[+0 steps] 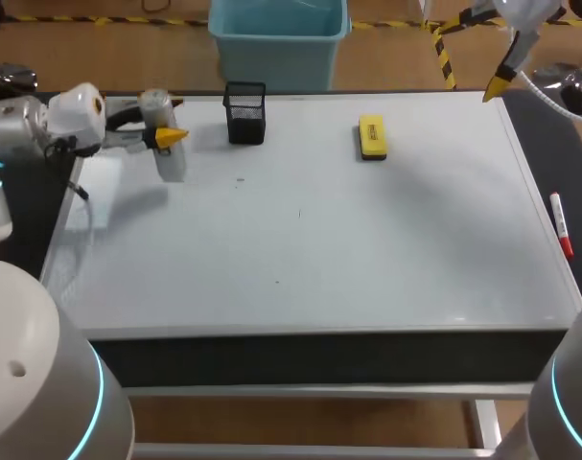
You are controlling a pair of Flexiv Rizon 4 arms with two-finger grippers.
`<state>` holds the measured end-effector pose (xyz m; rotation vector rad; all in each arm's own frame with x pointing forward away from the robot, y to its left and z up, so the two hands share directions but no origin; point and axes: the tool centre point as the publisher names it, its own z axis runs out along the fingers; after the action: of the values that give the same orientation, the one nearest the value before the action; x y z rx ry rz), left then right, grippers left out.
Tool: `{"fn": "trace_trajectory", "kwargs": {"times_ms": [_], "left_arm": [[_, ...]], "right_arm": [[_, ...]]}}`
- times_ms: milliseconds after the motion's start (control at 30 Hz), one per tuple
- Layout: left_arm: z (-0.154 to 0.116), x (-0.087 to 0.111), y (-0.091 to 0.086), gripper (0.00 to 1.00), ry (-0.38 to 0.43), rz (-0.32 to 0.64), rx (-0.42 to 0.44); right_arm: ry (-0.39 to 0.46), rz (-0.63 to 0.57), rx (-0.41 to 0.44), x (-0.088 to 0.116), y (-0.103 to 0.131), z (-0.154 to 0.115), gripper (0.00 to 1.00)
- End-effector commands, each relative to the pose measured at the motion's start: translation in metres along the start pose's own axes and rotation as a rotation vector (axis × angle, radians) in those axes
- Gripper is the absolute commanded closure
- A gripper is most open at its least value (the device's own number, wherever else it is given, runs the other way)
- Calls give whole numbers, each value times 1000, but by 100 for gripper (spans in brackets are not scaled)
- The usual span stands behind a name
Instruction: Pick up the inspection probe, press it on each red-marked spot on the whiteboard one by one, put down the probe, pick up the eraser, and wipe off all the red marks.
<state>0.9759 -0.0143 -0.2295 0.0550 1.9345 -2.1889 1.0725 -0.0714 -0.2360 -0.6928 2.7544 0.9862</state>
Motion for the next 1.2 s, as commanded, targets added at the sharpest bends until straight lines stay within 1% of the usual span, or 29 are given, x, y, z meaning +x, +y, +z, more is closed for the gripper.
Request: {"fn": "trace_trajectory", "kwargs": {"times_ms": [33,67,133,200,333,400,467,533,667,767,933,1000,1067,1200], "left_arm": [[17,-40,-3,100,103,6,14],[22,-46,-6,100,121,5,-1],[29,-57,-12,100,146,-16,18],[35,-65,-20,100,168,-6,14],[45,-83,-28,100,175,-20,23],[50,-90,-32,100,185,-44,19],[53,-99,-39,100,192,-47,48],[57,-106,-45,100,191,-42,33],[71,-118,-55,100,192,-35,37],[84,-125,-56,100,184,-32,22],[103,-134,-56,100,184,-40,24],[111,-135,-55,100,180,-48,27],[118,-135,-54,100,162,-42,-1],[130,-132,-46,100,150,-50,7]], "right_arm": [[3,-1,3,0,0,-1,0],[3,-1,3,0,0,-1,0],[3,-1,3,0,0,-1,0],[3,-1,3,0,0,-1,0],[3,-1,3,0,0,-1,0],[3,-1,3,0,0,-1,0],[3,-1,3,0,0,-1,0],[3,-1,3,0,0,-1,0],[3,-1,3,0,0,-1,0],[3,-1,3,0,0,-1,0],[3,-1,3,0,0,-1,0],[3,-1,3,0,0,-1,0],[3,-1,3,0,0,-1,0],[3,-1,3,0,0,-1,0]]}}
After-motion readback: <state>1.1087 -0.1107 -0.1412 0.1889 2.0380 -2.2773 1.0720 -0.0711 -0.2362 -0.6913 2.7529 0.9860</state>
